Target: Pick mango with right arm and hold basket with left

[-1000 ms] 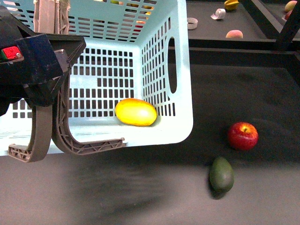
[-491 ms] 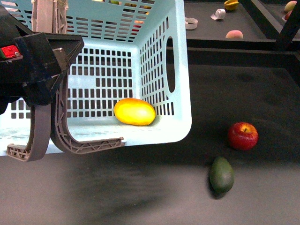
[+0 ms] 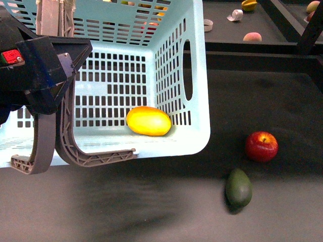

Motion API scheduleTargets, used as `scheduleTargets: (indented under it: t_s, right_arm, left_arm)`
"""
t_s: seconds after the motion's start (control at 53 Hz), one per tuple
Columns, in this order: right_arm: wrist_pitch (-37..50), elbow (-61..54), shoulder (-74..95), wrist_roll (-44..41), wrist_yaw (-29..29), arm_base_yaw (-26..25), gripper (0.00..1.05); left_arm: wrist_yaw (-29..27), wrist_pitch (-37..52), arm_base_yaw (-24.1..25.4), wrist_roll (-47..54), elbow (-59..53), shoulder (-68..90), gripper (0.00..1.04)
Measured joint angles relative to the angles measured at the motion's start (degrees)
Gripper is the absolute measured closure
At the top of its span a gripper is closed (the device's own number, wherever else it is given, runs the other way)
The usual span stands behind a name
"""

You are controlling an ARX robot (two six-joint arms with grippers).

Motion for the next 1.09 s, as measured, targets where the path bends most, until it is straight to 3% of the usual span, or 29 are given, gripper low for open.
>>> scheduleTargets:
  t_s: [0.094,0.208,0.321,0.415,1.094]
  right_arm:
    - [-1.9,-1.1,-3.1,-0.4,-1.0,-1.1,1.04]
    - [-4.6,-2.1,-7.0,-0.4,-6.0,-4.9,1.03]
    - [-6.9,-3.0,-10.2,-0.4,-6.6,-7.1,1.03]
    - [-5.4,-5.1,-11.3,-0.4,-7.0,-7.1,1.03]
    - [-23.2,-5.3,-29.7,-0.4,-7.0,-7.2,1.03]
  left_arm:
    - [0.0,0.0,0.0,0.0,0.0,0.0,0.93]
    - [-0.1,0.0,0.0,0.0,0.0,0.0,0.93]
    - [-0.1,0.0,0.0,0.0,0.0,0.0,0.93]
    - [-0.2,0.0,0.0,0.0,0.0,0.0,0.93]
    - [-0.1,0.0,0.0,0.0,0.0,0.0,0.93]
